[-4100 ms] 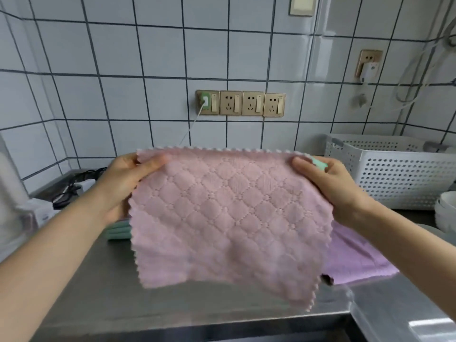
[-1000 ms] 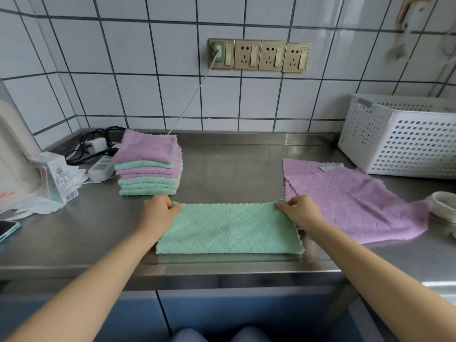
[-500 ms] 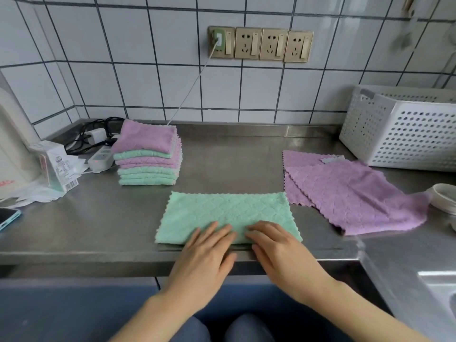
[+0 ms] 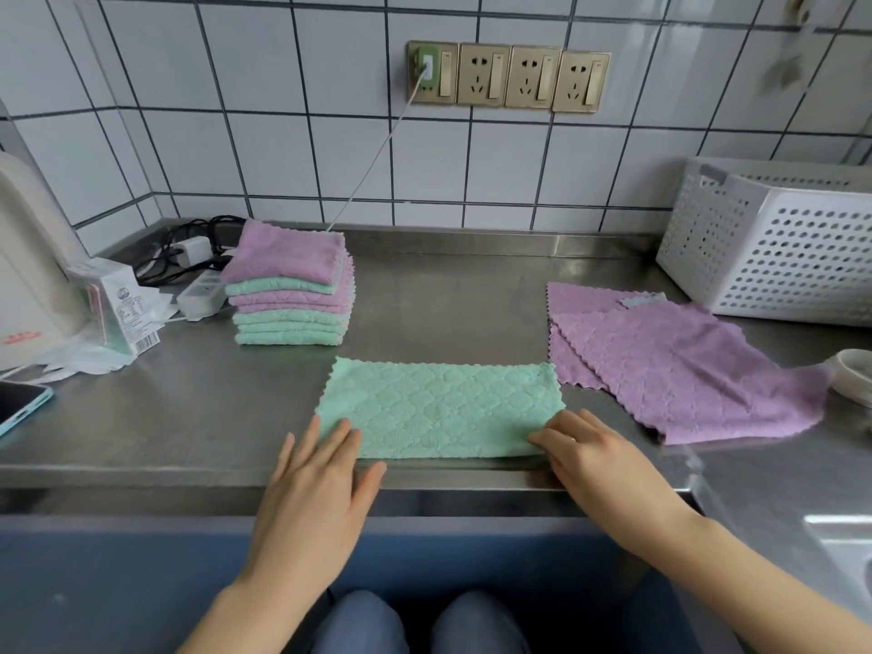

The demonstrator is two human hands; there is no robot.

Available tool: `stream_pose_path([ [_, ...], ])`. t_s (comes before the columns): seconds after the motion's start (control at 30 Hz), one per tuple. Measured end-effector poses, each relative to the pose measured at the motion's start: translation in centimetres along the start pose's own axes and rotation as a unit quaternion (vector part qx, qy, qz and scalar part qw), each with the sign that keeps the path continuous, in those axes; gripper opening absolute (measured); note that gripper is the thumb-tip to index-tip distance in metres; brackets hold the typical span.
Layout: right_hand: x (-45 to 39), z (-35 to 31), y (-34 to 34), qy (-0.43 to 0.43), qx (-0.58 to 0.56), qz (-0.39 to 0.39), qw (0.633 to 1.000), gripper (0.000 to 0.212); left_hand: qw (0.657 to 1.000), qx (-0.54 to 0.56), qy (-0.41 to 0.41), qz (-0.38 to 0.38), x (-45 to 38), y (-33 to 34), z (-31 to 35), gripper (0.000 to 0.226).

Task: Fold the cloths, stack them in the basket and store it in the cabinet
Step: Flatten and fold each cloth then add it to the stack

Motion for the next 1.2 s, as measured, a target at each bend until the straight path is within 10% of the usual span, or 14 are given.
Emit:
stream_pose_path([
  [0.33, 0.7, -6.7, -5.8, -0.083, -0.179, 0.015, 0.98, 0.015, 0.98, 0.109, 0.154, -0.056, -1.0, 1.9, 10.7, 0.047],
  [0.5, -0.1, 0.3, -6.8, 0.009, -0.268, 0.049, 0.962, 0.019, 0.952, 0.22, 0.192, -0.086, -1.2, 1.4, 8.9, 0.054],
  [0.93, -4.5, -6.7, 0.3, -0.139, -0.332, -0.042, 0.932, 0.039, 0.923, 0.326, 0.08, -0.189, -2.3, 0.9, -0.2, 0.045],
  [1.2, -6.2, -5.8, 0.7, -0.043, -0.385, -0.087, 0.918, 0.016, 0.925, 0.378, -0.014, -0.041, -2.5, -2.2, -5.0, 0.03],
])
Point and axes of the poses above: each hand's wrist, its own x-axis away from the middle knuckle, its own y-axis out of the palm, z = x × y, the point moved 10 cm from there along -x, towards the middle knuckle, and after that the axes turned 3 degrees about -z, right-handed, at the moved point
